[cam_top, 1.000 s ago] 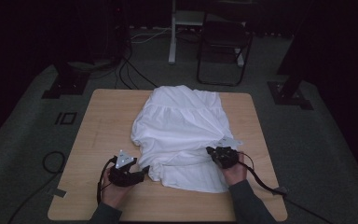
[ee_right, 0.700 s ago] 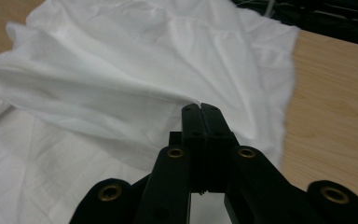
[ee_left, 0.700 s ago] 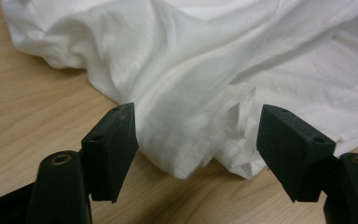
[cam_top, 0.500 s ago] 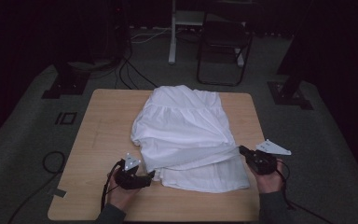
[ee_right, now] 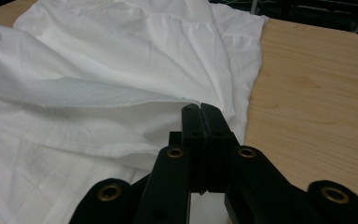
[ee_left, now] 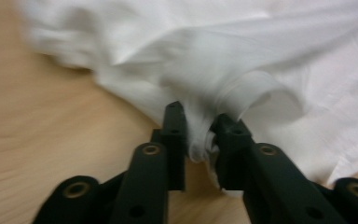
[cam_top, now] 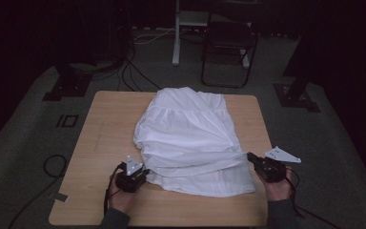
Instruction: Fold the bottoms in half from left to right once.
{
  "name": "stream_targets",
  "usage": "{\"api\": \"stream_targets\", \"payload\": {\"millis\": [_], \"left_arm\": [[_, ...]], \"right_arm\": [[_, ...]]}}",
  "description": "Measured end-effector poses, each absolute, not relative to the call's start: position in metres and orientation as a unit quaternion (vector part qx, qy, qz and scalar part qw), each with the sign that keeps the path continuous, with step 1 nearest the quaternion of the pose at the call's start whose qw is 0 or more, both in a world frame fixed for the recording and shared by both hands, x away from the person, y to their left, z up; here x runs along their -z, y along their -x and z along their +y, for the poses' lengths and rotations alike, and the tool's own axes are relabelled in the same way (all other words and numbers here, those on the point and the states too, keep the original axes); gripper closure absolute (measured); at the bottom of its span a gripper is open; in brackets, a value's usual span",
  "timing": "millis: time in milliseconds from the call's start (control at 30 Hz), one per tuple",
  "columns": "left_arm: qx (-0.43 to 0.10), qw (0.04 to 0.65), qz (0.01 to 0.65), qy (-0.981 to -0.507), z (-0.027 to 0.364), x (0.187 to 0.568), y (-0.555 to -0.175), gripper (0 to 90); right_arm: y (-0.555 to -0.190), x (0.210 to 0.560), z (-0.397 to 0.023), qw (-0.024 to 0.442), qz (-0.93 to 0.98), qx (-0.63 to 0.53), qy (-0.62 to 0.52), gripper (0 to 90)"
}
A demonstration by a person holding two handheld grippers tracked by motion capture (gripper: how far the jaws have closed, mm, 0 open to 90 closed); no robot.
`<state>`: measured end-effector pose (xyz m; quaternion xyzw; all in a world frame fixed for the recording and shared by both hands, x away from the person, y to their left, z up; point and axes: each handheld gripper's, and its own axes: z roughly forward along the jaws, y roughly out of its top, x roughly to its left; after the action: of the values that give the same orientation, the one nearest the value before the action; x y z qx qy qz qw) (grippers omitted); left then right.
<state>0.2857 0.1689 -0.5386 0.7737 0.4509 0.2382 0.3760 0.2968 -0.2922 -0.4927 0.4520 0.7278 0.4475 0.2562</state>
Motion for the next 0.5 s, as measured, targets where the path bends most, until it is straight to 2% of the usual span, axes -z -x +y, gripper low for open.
{"api": "stream_targets", "payload": {"millis": [100, 300, 500], "left_arm": [[-0.253, 0.394, 0.47, -0.748, 0.192, 0.527, -0.278, 79.5], [-0.242, 0.407, 0.5, -0.725, 0.226, 0.524, -0.271, 80.4], [-0.241, 0.399, 0.508, -0.724, 0.228, 0.528, -0.272, 70.3]], "right_arm": [[-0.291, 0.493, -0.297, 0.256, 0.725, -0.448, -0.456, 89.4], [-0.272, 0.502, -0.307, 0.245, 0.726, -0.446, -0.464, 89.4], [-0.263, 0.522, -0.303, 0.22, 0.743, -0.432, -0.461, 89.4]]}}
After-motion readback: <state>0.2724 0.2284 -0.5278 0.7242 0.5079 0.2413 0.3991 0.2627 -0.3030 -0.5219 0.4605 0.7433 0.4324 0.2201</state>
